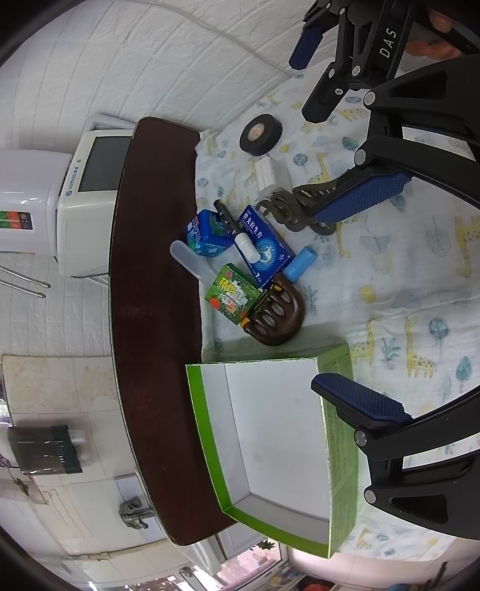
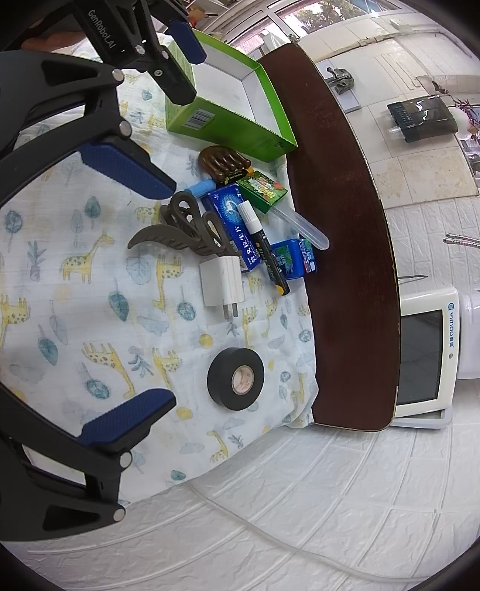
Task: Organize rigid objects
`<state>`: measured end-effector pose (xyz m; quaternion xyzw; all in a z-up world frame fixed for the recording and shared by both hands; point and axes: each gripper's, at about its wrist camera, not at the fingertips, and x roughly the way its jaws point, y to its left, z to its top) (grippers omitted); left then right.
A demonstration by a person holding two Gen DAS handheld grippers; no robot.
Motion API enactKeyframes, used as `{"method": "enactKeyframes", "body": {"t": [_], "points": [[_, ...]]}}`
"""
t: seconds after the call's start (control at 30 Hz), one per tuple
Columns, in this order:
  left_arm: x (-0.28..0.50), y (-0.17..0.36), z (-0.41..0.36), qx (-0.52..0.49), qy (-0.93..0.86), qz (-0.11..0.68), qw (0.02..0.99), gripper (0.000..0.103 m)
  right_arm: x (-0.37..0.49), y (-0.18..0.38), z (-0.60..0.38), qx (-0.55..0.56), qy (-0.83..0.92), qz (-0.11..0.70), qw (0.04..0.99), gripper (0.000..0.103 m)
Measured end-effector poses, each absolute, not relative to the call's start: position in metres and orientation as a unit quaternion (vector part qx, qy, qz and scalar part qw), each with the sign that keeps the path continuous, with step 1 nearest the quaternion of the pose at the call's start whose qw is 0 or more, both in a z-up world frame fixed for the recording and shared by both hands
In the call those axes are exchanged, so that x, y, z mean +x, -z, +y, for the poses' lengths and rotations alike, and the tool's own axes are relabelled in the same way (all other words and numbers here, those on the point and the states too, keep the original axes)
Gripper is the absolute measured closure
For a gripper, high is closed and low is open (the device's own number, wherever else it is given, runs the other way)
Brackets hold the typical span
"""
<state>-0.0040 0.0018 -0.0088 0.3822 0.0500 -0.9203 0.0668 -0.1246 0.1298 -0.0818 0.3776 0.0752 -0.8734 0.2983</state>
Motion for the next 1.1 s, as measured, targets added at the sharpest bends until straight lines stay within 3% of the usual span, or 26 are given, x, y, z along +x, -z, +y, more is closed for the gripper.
{"method": "enactKeyframes", "body": {"t": [1.1], "points": [[-0.0016,0.0083,0.0036,0.381,0.919,0.056,0.089,0.019,-0.1218,0.0818,0.1305,0.378,0.875,0.072,0.295,0.001]]}}
